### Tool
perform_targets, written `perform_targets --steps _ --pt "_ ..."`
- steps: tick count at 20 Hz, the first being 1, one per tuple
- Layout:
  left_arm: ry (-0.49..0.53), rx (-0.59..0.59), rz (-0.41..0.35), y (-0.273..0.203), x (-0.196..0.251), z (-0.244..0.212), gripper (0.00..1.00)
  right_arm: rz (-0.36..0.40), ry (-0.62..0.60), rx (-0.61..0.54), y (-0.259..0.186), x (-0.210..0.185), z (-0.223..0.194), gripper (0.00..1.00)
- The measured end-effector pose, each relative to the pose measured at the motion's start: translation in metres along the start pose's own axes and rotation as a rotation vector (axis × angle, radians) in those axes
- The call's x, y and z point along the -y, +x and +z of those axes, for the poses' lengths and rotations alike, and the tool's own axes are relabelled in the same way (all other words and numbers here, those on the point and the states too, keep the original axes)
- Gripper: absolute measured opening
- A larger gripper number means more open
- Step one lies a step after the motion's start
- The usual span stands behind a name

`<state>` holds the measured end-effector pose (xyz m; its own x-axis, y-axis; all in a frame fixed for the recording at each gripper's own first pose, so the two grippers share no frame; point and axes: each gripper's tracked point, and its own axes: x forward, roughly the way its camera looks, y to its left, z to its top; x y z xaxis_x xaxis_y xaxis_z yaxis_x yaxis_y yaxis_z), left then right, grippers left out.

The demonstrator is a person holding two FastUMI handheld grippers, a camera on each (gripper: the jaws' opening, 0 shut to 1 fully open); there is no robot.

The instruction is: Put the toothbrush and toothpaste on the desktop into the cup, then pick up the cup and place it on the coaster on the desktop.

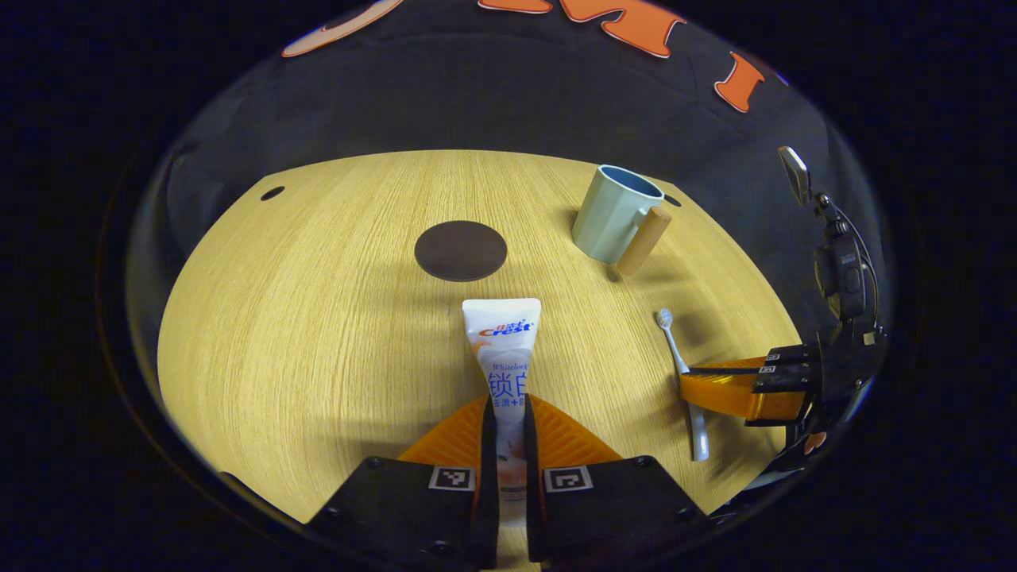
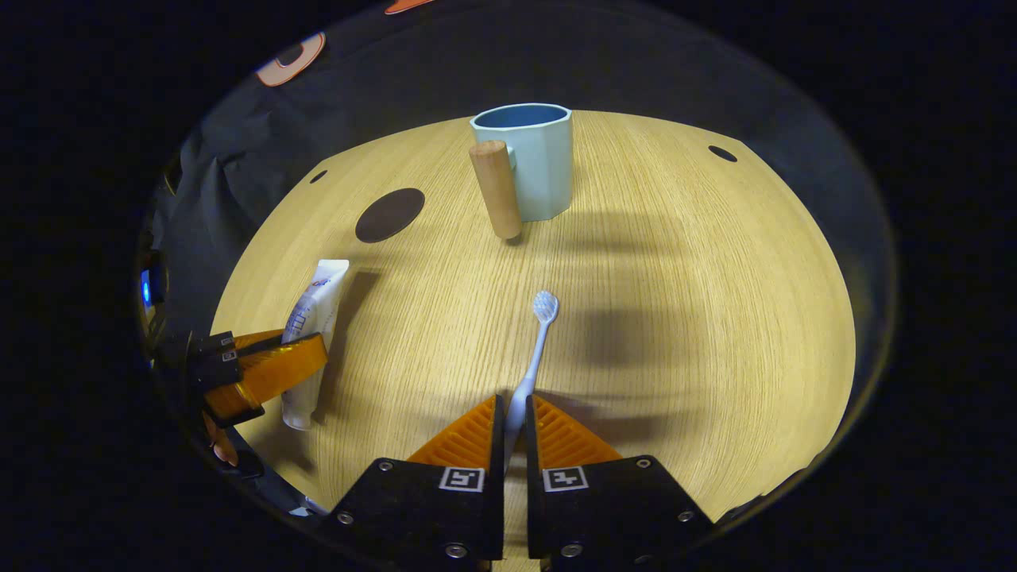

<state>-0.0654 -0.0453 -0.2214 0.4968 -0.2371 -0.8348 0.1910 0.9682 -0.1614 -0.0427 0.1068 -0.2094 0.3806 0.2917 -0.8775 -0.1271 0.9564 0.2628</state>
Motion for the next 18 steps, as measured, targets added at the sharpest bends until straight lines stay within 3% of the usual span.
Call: perform_targets --steps 9,18 --pt "0.014 0.074 0.023 -0.014 -0.003 0.013 0.18 0.089 0.029 0.081 0.000 -0.007 0.014 0.07" --pt "0.035 0.146 0.020 -0.038 -0.001 0.031 0.18 0.138 0.025 0.364 -0.016 -0.011 0.077 0.07"
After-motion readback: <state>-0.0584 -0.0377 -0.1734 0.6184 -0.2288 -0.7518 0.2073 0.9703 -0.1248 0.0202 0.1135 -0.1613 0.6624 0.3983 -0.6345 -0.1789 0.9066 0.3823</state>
